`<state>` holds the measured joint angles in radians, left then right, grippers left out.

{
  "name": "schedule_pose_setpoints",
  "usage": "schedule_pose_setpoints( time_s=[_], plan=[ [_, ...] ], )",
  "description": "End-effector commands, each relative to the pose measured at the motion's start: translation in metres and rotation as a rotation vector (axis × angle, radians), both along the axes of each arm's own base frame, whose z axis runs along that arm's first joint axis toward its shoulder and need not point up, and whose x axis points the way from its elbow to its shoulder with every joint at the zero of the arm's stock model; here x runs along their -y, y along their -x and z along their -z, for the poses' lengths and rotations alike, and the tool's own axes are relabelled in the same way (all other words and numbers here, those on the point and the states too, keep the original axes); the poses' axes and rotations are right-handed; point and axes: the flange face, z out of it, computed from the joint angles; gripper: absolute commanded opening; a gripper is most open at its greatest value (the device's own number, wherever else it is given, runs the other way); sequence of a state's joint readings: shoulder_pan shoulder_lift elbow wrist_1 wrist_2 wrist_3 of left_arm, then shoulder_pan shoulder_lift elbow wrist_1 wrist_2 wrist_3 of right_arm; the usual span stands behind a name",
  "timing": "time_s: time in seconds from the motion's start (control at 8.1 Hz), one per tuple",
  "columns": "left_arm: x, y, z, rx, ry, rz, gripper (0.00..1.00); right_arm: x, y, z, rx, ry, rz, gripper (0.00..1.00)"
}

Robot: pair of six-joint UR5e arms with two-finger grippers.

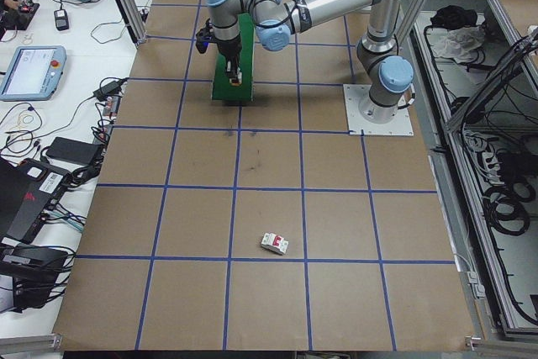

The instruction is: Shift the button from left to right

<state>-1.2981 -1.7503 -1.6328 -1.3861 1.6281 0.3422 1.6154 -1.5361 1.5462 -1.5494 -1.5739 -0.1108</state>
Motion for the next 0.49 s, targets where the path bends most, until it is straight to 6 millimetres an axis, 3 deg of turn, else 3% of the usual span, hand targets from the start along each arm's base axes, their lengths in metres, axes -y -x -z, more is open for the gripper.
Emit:
schedule_pose_setpoints(
  time_s=[0.0,0.12,0.37],
  plan=[
    [0.003,0.05,0.016,-0.04,-0.021,0.196,0.02,0.001,0.0,0.0,-0.001,0.002,-0.006,1.0],
    [0.0,0.063,0.019,-0.053,-0.038,0.311,0.02,0.001,0.0,0.0,-0.001,0.002,-0.006,1.0],
    [0.001,0.064,0.026,-0.088,-0.06,0.725,0.02,0.0,-0.001,-0.001,0.002,0.002,-0.006,1.0]
  ],
)
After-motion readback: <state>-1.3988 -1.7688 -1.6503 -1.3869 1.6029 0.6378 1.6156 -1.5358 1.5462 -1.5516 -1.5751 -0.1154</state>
